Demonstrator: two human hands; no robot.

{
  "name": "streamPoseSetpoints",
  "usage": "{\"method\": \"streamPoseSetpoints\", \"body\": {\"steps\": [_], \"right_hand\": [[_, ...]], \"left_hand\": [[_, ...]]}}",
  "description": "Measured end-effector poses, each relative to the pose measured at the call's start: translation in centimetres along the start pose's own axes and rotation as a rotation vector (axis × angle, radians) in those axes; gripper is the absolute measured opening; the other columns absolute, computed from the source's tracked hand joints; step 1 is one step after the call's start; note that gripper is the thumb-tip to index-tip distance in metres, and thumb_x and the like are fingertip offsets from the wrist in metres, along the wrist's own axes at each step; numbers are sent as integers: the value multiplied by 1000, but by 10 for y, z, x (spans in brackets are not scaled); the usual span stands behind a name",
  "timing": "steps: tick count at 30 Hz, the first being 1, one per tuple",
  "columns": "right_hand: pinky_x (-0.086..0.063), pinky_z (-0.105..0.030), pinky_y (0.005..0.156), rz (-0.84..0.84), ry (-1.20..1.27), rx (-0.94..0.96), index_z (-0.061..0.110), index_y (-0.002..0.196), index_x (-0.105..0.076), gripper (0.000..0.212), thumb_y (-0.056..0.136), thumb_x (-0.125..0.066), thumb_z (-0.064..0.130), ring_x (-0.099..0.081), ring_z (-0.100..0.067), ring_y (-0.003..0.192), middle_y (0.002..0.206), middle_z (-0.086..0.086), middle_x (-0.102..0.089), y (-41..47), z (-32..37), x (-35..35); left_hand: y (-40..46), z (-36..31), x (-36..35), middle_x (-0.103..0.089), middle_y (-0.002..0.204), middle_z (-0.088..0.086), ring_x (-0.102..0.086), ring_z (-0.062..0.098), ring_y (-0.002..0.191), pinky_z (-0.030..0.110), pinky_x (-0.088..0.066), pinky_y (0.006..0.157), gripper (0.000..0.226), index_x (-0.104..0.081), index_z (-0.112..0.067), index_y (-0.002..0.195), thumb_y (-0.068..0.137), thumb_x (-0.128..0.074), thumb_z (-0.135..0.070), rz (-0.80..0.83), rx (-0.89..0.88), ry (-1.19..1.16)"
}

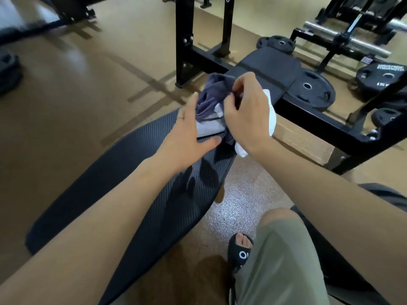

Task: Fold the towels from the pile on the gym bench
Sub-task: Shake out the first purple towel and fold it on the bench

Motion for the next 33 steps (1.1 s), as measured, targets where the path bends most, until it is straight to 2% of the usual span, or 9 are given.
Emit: {"method": "streamPoseSetpoints", "body": {"steps": [3, 5, 8, 13, 16, 19, 22, 28, 33], "right_hand": [[-39, -8, 67, -9, 161, 158, 4, 95, -58, 12, 83, -59, 8, -45, 7, 78, 80, 1, -54, -44, 51, 24], [-43, -24, 65, 126, 295, 172, 4, 95, -55, 13, 83, -57, 9, -47, -6, 70, 78, 0, -53, -69, 68, 23], [-43, -29, 66, 248, 361, 125, 5, 99, -51, 18, 84, -58, 13, -50, -14, 68, 80, -6, -59, -95, 72, 17], [-44, -17, 79, 578, 483, -38, 18, 131, -49, 55, 78, -64, 16, -54, 4, 82, 107, 6, -59, -129, 65, -4], [-47, -20, 92, 807, 384, -84, 25, 133, -54, 75, 60, -67, 34, -59, -11, 110, 122, 3, -63, -154, 54, -29], [-53, -44, 96, 824, 390, -189, 31, 94, -69, 41, 55, -66, 42, -68, -18, 101, 101, 6, -74, -173, 37, -42], [-45, -37, 74, 793, 496, -286, 20, 70, -66, 12, 64, -61, 30, -56, -14, 72, 70, 6, -62, -183, 47, -34], [-38, -25, 59, 784, 636, -391, 20, 73, -58, 23, 89, -49, 6, -46, -15, 64, 64, 3, -50, -190, 65, -15], [-41, -27, 61, 649, 761, -557, 20, 79, -52, 19, 92, -45, 8, -45, -20, 68, 76, -4, -46, -185, 55, -1]], "left_hand": [[-21, -26, 22, -40, 151, 9, -43, 12, 136, 17, -38, 109, 98, -22, -25, 155, 77, -80, -38, -139, -104, -137], [-46, -39, 34, -60, 118, 3, -58, 2, 108, 23, -48, 92, 53, -54, -14, 127, 78, -69, -28, -202, -171, -129], [-80, -38, 38, -63, 84, -10, -57, -7, 74, 18, -46, 71, 11, -63, -12, 97, 87, -66, -13, -176, -91, -76], [-124, -27, 54, -69, 85, -13, -59, -10, 73, 18, -47, 65, 12, -66, -19, 94, 87, -72, -13, -209, -13, -12], [-140, -23, 73, -71, 91, -13, -62, -11, 82, 13, -47, 71, 11, -68, -26, 98, 89, -74, -23, -289, 63, -98], [-155, -28, 86, -73, 99, -8, -68, 7, 98, 25, -52, 87, 13, -70, -26, 101, 90, -75, -26, -333, 64, -99], [-169, -19, 101, -72, 103, -9, -66, 9, 101, 25, -51, 91, 15, -67, -28, 104, 90, -74, -28, -387, 113, -97], [-200, 10, 108, -72, 110, -11, -66, 3, 103, 18, -48, 86, 32, -68, -26, 121, 92, -70, -39, -431, 282, -307], [-220, 27, 91, -77, 108, -2, -74, 17, 101, 43, -57, 96, 45, -69, -21, 117, 88, -69, -56, -270, 455, -495]]}}
Point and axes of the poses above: each hand's wrist, its own y-axis towards the middle knuckle, its own x-axis out of the back of the hand, z = x × y, the point moved 10 cm from there along y, towards the middle knuckle
